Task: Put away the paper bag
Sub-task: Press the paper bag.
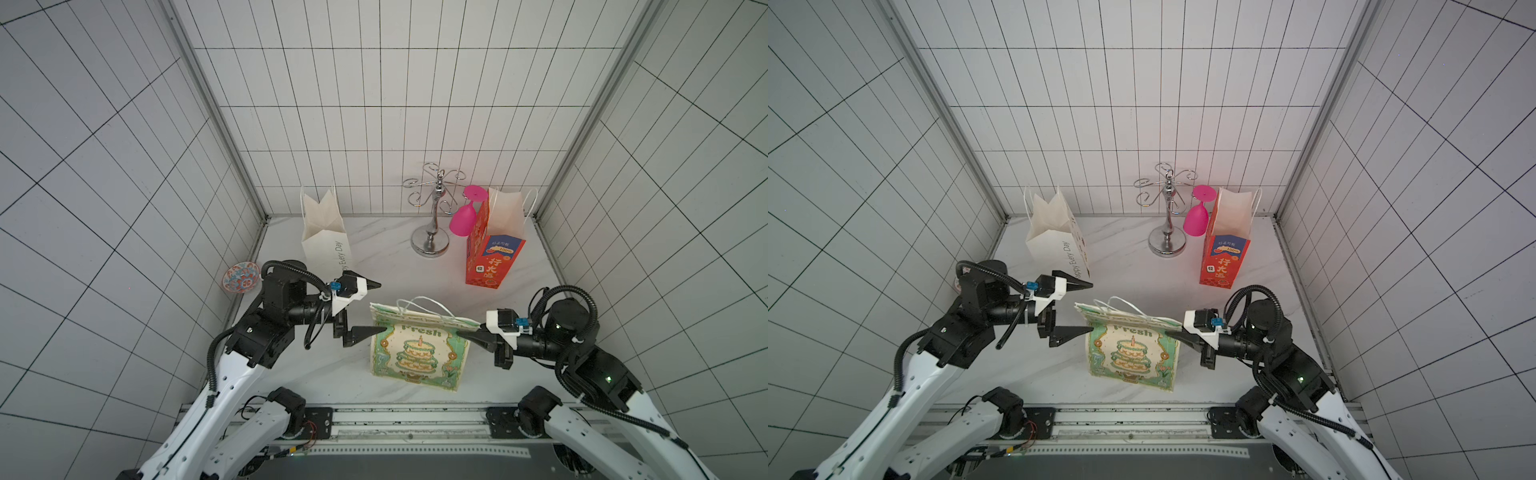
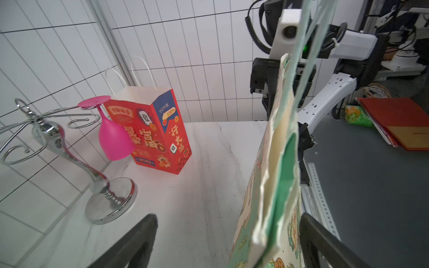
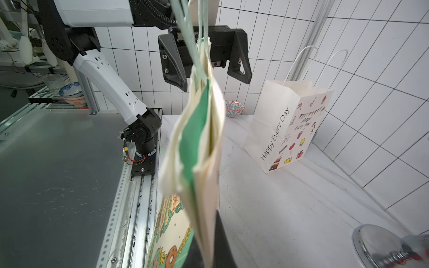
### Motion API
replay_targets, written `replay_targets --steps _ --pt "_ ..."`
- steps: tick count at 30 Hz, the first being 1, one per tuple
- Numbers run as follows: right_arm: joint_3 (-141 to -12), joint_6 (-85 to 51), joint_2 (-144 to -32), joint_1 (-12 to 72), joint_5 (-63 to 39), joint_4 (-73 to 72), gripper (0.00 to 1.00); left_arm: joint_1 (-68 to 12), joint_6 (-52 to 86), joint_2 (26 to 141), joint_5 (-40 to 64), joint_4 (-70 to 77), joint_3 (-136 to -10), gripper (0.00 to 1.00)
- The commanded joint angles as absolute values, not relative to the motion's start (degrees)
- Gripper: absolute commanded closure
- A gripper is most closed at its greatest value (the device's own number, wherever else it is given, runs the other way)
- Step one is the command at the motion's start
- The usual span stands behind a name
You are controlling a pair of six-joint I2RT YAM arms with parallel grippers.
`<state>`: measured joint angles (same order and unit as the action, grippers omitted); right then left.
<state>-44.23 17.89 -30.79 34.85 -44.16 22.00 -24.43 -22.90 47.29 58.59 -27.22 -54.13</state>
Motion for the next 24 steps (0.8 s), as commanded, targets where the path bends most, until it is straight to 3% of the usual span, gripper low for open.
replay_targets --steps 1,8,12,13,15,16,19,24 --pt "-49.6 19.0 -31.9 34.2 -48.1 22.8 1.00 -23.8 -16.0 47.4 70.9 -14.0 -50.8 0.10" --pt "-49.9 17.5 -35.2 34.2 -47.3 18.4 1.00 -23.6 -12.6 49.2 72.7 -7.7 -47.5 0.40" --pt "-49.8 16.0 -37.2 34.2 -45.0 15.0 1.00 -23.3 -13.0 49.7 69.9 -7.0 -46.9 0.51" --pt "-49.5 15.9 -37.9 34.2 -45.2 14.1 1.00 -23.0 -13.3 50.0 69.3 -7.0 -46.8 0.58" --pt "-49.2 15.2 -39.2 34.1 -45.8 12.0 1.00 -22.3 -14.3 50.7 68.8 -6.6 -46.8 0.92" --pt "-49.1 14.7 -40.0 34.0 -46.2 11.0 1.00 -21.9 -14.5 51.0 68.2 -6.4 -46.8 1.00" --pt "-48.9 13.6 -41.5 33.9 -47.6 9.1 1.00 -20.9 -14.4 50.9 66.1 -6.1 -47.1 1.00" --pt "-45.5 10.3 -41.1 33.8 -47.7 6.5 0.50 -20.3 -9.5 49.3 69.4 -0.3 -46.2 1.00"
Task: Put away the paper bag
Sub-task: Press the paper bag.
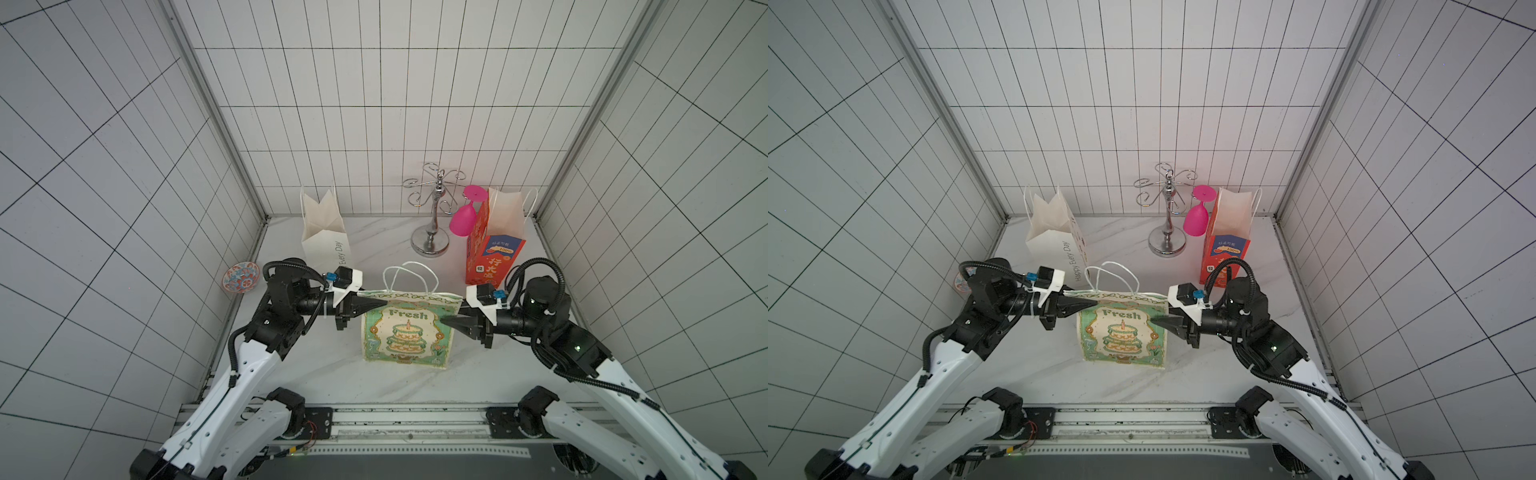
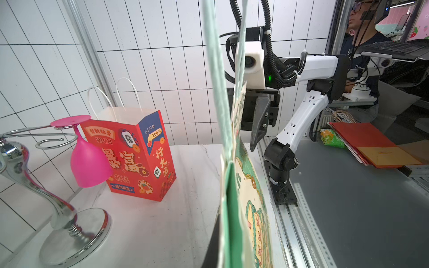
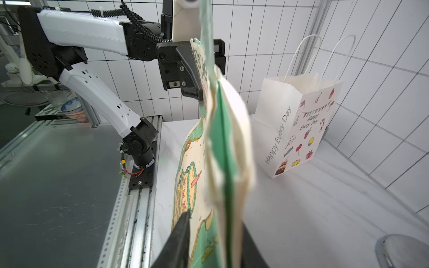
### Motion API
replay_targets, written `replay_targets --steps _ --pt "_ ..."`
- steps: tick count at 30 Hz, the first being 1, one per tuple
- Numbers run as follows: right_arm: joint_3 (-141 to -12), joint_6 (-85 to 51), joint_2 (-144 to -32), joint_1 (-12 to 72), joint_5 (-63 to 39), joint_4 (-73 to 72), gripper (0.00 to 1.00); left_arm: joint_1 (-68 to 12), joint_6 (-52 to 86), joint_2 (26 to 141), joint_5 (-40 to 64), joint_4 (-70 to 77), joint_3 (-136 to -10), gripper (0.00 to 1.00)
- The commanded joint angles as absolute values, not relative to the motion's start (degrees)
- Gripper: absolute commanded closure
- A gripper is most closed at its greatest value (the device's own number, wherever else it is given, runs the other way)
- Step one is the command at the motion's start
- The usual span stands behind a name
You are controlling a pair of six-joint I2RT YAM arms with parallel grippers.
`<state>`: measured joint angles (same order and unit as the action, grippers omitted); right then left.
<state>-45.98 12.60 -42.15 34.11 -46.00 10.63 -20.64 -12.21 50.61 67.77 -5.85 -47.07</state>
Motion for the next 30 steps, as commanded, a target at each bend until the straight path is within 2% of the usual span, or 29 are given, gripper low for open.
replay_targets --steps 1,2,6,15,17,19,26,29,30 --pt "-44.9 9.7 -40.8 33.8 -47.9 6.2 0.45 -20.4 -8.3 49.0 69.8 1.2 -45.7 1.00" --pt "-44.0 9.1 -40.3 33.8 -48.1 5.9 0.39 -20.4 -6.5 48.6 70.3 3.4 -45.2 1.00" --pt "-40.1 7.8 -37.4 33.8 -48.2 4.2 0.29 -20.4 -1.9 48.3 71.2 8.2 -44.9 1.00" --pt "-38.1 8.5 -36.7 33.8 -49.0 5.5 0.22 -20.7 2.5 48.2 74.3 13.0 -45.1 1.00" --pt "-38.1 9.1 -37.0 33.8 -50.2 6.3 0.27 -20.7 2.9 48.5 73.7 13.3 -45.4 1.00" --pt "-38.0 9.6 -37.0 33.8 -50.1 7.3 0.37 -20.6 3.8 48.7 73.3 14.2 -45.4 1.00" --pt "-37.6 10.2 -36.7 33.8 -48.3 8.1 0.82 -20.7 6.6 48.3 71.6 17.6 -45.8 1.00" --pt "-37.8 10.4 -36.8 33.8 -48.4 8.3 0.94 -20.6 6.9 48.0 71.1 17.6 -46.0 1.00" --pt "-37.9 10.5 -36.7 33.8 -48.3 8.6 0.92 -20.6 7.0 47.8 70.9 17.7 -46.1 1.00"
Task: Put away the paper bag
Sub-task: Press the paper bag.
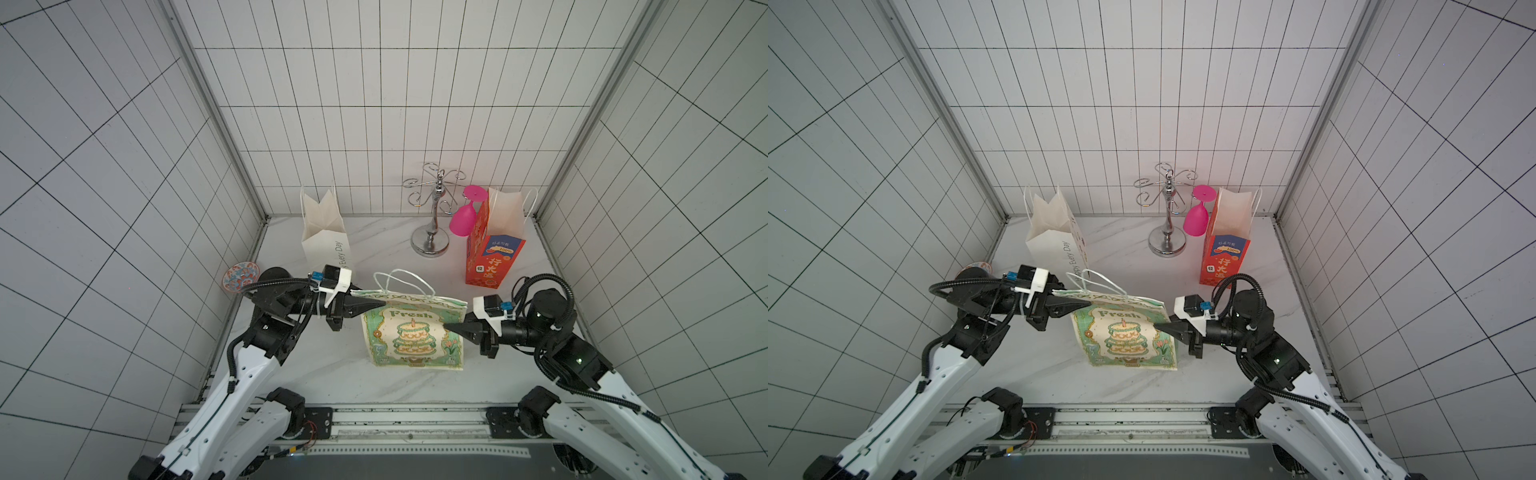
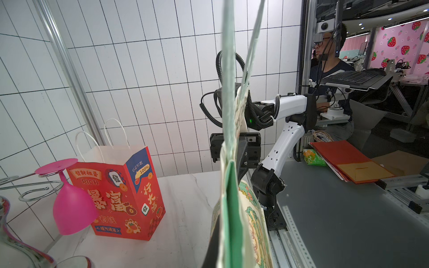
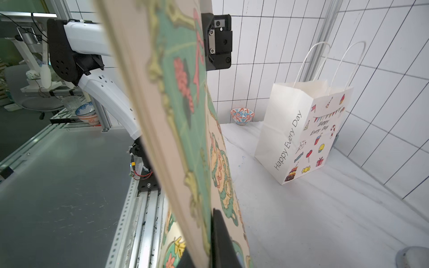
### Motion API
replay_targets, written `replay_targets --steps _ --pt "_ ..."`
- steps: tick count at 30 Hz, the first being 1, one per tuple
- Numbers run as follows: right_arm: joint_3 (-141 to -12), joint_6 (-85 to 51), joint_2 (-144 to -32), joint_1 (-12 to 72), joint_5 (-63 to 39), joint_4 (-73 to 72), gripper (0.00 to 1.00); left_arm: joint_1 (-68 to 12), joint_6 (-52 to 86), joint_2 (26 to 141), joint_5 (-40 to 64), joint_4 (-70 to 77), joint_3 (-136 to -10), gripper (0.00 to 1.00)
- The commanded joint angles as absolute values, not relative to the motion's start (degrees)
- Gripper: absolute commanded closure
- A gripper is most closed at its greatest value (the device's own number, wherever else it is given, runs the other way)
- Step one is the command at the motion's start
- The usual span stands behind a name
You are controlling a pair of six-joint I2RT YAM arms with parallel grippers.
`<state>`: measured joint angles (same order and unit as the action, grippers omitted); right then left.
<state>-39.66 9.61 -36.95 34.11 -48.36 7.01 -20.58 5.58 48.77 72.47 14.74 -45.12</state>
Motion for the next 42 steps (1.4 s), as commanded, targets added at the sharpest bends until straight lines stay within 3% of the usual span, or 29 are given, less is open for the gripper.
replay_targets --steps 1,2,3,6,10,17,19,20,21,23,25,29,31,36,38,40,42 --pt "-37.8 10.5 -36.7 33.8 -47.8 8.9 0.80 -20.6 7.1 47.8 70.9 17.7 -46.2 1.00" --pt "-37.8 10.5 -36.6 33.8 -46.7 9.4 0.52 -20.6 7.3 47.7 71.0 17.9 -46.4 1.00" --pt "-37.6 10.4 -36.4 33.8 -45.6 9.9 0.37 -20.6 7.6 47.6 71.0 18.0 -46.6 1.00" --pt "-37.0 10.2 -36.2 33.9 -45.3 10.2 0.24 -20.6 7.7 47.4 71.0 18.1 -46.9 1.00" --pt "-37.0 10.0 -37.9 34.2 -48.1 10.1 0.28 -20.7 8.9 47.6 70.9 19.5 -46.9 1.00" --pt "-37.6 11.5 -38.4 34.5 -48.3 11.9 0.81 -20.7 9.3 47.5 70.8 19.9 -47.4 1.00" --pt "-37.5 11.5 -38.1 34.5 -48.2 12.1 0.89 -20.7 9.3 47.4 70.7 19.9 -47.5 1.00" --pt "-37.5 11.6 -37.9 34.5 -48.1 12.3 0.88 -20.7 9.3 47.5 70.7 19.9 -47.5 1.00" --pt "-37.4 11.5 -37.6 34.5 -47.8 12.5 0.82 -20.7 9.4 47.4 70.7 19.9 -47.6 1.00" --pt "-37.3 11.3 -36.8 34.5 -46.7 13.0 0.44 -20.6 9.4 47.4 70.7 19.8 -47.8 1.00" --pt "-36.8 11.1 -35.7 34.6 -45.7 13.2 0.34 -20.7 9.4 47.3 70.7 19.7 -48.0 1.00" --pt "-35.9 10.8 -34.5 35.1 -45.0 13.2 0.35 -20.7 9.5 47.2 70.7 19.6 -48.3 1.00" --pt "-36.0 11.2 -35.2 35.5 -44.8 13.4 0.43 -20.7 9.6 47.1 70.7 19.6 -48.4 1.00" --pt "-37.9 13.0 -36.6 35.7 -45.5 15.2 0.74 -20.6 8.4 47.5 70.0 18.2 -47.9 1.00" --pt "-38.5 12.9 -36.1 35.7 -45.8 14.9 0.70 -20.7 7.8 47.7 69.7 17.7 -47.3 1.00" --pt "-39.1 11.9 -35.3 35.7 -45.3 13.8 0.47 -20.6 6.4 48.0 69.6 16.2 -46.7 1.00" --pt "-39.7 10.4 -34.8 35.7 -44.5 11.4 0.35 -20.7 5.8 48.6 69.8 15.8 -45.8 1.00"
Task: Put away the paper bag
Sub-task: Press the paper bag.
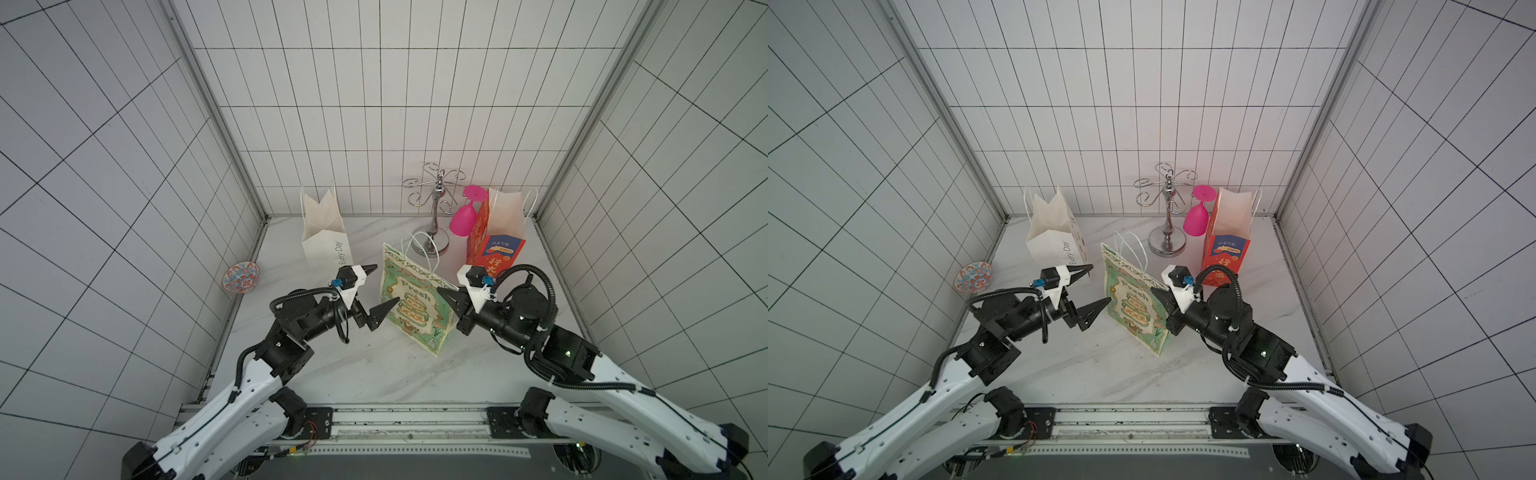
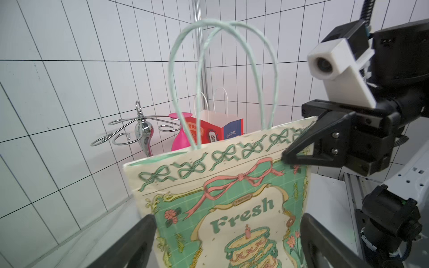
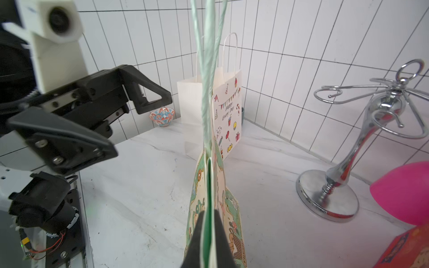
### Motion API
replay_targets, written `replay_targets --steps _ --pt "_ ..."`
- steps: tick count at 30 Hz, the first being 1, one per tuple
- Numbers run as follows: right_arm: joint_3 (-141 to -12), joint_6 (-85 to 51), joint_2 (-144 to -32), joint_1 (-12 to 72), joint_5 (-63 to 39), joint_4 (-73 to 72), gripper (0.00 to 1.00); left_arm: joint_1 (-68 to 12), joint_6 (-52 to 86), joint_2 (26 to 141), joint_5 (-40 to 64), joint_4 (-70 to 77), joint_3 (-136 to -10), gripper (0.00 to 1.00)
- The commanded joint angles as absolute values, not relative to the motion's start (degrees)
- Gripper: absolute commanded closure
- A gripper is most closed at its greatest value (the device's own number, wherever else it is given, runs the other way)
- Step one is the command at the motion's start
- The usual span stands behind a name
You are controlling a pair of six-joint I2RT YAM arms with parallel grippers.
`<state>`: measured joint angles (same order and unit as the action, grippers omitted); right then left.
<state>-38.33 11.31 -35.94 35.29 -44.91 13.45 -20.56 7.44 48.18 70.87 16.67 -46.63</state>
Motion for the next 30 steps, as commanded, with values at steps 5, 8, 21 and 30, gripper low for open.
replay_targets --steps 5,8,21,30 --pt "-44.2 10.0 -37.3 35.7 -41.5 9.2 0.33 -22.4 -0.2 50.1 70.0 9.6 -44.2 1.00" --pt "-47.1 10.8 -39.7 35.8 -40.2 9.8 0.40 -23.8 -2.7 50.7 70.0 7.8 -43.0 1.00" --pt "-49.1 9.6 -38.5 35.8 -44.0 10.7 0.52 -25.4 -9.0 52.4 68.7 3.3 -40.8 1.00" --pt "-50.4 13.9 -39.3 35.8 -48.6 15.6 1.00 -25.6 -9.6 52.9 65.9 1.8 -41.6 0.79"
